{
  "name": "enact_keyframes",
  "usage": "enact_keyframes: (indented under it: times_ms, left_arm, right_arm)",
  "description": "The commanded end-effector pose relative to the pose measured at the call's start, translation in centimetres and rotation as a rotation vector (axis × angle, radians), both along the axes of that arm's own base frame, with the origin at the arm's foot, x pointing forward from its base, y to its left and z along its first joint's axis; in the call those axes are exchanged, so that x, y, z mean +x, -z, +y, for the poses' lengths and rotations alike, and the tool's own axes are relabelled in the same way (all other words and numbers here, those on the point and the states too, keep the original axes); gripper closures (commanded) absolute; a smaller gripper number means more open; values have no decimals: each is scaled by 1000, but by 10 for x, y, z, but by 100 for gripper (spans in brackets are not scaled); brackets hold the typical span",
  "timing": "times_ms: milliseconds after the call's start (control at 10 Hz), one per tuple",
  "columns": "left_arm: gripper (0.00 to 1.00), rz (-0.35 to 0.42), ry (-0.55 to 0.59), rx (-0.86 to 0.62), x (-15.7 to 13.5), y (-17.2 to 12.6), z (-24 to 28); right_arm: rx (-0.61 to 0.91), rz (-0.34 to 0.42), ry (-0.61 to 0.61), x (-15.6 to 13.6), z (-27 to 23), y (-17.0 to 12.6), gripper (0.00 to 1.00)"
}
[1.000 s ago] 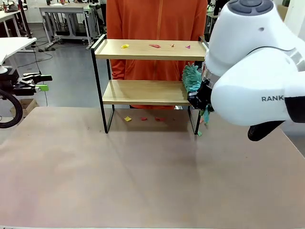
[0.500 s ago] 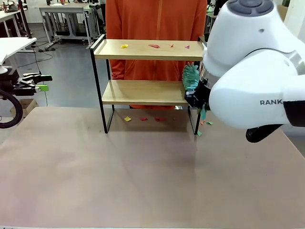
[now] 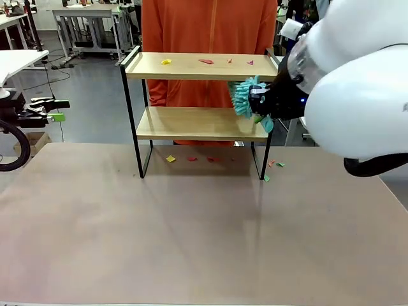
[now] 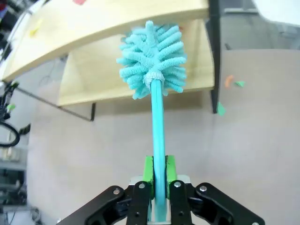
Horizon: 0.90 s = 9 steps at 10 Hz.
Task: Clean the shelf.
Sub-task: Clean the specific section of the Shelf indicated by the human with the Duster.
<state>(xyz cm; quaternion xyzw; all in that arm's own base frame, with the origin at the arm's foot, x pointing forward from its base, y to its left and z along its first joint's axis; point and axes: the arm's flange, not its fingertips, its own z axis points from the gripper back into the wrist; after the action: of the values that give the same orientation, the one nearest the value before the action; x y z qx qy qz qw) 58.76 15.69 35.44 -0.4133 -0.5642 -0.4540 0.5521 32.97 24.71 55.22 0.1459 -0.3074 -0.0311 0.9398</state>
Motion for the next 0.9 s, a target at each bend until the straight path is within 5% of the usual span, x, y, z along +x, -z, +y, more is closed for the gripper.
enact_keyframes:
  times_ms: [0,400,800]
  left_arm:
    - [0,-11,-8,2,-2,-3,-1]
    - [0,-11,-8,2,-2,-3,-1]
    - [0,-11,-8,2,-2,-3,-1]
  right_arm:
    - [58,74,-214,-5,-29,-1,87]
    - [50,221,-620,-16,-69,-7,87]
    - [-59,277,-912,-37,-108,5,87]
